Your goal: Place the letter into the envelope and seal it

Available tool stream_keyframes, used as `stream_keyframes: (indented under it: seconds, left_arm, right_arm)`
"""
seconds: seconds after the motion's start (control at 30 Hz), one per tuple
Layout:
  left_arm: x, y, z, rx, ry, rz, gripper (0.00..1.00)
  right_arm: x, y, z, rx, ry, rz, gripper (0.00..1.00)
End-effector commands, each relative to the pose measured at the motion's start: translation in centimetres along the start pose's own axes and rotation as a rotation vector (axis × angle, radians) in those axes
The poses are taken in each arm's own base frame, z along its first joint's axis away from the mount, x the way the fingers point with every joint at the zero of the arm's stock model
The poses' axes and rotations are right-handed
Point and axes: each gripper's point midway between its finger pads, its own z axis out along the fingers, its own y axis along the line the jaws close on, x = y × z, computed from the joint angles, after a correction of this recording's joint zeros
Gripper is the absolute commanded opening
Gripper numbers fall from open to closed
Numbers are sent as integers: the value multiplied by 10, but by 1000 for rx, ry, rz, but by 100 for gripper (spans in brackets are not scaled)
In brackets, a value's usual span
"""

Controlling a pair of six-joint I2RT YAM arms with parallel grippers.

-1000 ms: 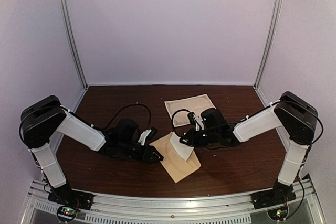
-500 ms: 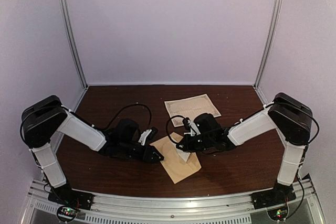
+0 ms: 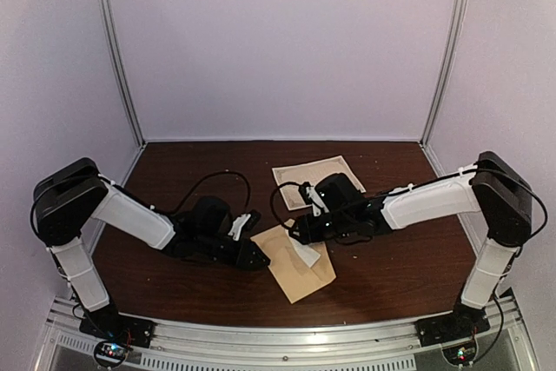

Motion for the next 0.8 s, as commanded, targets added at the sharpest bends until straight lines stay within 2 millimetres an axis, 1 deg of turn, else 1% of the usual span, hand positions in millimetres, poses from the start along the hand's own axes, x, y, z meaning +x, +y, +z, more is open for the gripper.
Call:
stream_keyframes:
  seconds: [0.0, 0.13, 0.33, 0.43, 0.57, 0.77]
  left_arm:
    - [-10, -6, -5, -16, -25, 28, 41]
    - [-10, -9, -5, -1, -22, 25, 41]
    - [-2, -14, -2, 24, 0, 25, 41]
    - [3, -15, 1, 33, 19, 22, 41]
    - [6, -15, 2, 35, 27, 20, 41]
    - [11, -13, 5, 45, 36, 6, 41]
  right_arm:
    - [-17, 0, -27, 80, -28, -96, 52]
    - [-9, 0, -31, 83, 2, -94, 53]
    - [17, 3, -26, 41, 62, -59, 52]
    - [27, -2, -23, 41, 79, -29, 51]
    - [33, -11, -20, 75, 89, -9, 51]
    - [44, -18, -10, 96, 127, 32, 51]
